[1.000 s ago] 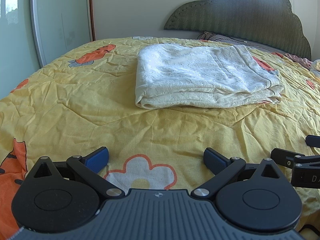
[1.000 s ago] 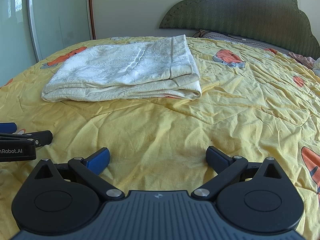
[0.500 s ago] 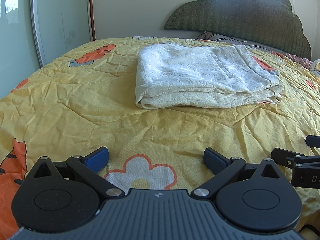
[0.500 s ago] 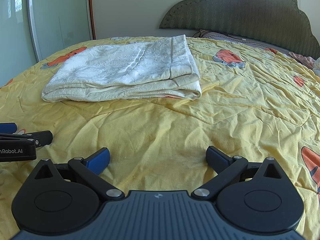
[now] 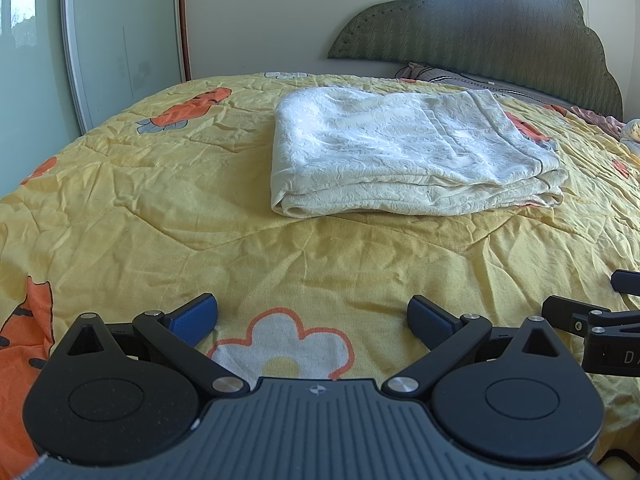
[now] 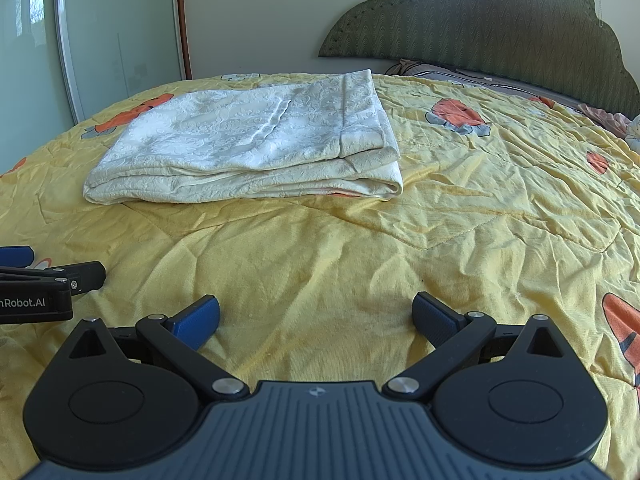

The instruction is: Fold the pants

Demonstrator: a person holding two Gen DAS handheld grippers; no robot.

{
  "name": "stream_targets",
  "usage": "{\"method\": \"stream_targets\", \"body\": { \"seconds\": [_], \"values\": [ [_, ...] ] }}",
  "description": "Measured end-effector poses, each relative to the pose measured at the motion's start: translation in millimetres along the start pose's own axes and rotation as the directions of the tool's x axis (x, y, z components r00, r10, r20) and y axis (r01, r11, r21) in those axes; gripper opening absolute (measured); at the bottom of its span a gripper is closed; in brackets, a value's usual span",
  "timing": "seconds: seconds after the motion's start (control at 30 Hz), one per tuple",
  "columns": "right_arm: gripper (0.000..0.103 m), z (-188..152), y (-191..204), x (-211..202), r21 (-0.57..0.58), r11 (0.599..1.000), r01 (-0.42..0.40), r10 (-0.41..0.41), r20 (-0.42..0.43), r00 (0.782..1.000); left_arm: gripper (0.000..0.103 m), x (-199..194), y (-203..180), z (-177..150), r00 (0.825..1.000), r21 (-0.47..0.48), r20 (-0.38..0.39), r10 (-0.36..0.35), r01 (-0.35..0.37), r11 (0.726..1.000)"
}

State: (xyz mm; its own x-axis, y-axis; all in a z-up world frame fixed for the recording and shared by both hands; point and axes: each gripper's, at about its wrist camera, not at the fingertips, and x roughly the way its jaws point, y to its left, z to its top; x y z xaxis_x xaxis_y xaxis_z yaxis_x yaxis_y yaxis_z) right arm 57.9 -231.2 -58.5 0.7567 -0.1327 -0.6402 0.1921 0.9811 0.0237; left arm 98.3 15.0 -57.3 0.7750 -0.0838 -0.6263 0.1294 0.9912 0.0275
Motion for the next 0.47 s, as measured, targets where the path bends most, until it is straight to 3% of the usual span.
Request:
{"method": "stream_targets", "body": {
  "seconds": [0.47],
  "values": [
    [0.103,0.1,-0.3,0.0,0.0,1.0,0.0,0.0,0.0,1.0,0.103,-0.7,-0.2,-1.1,1.0,-0.007,-0.002,-0.005,0.005,1.0]
  ]
}}
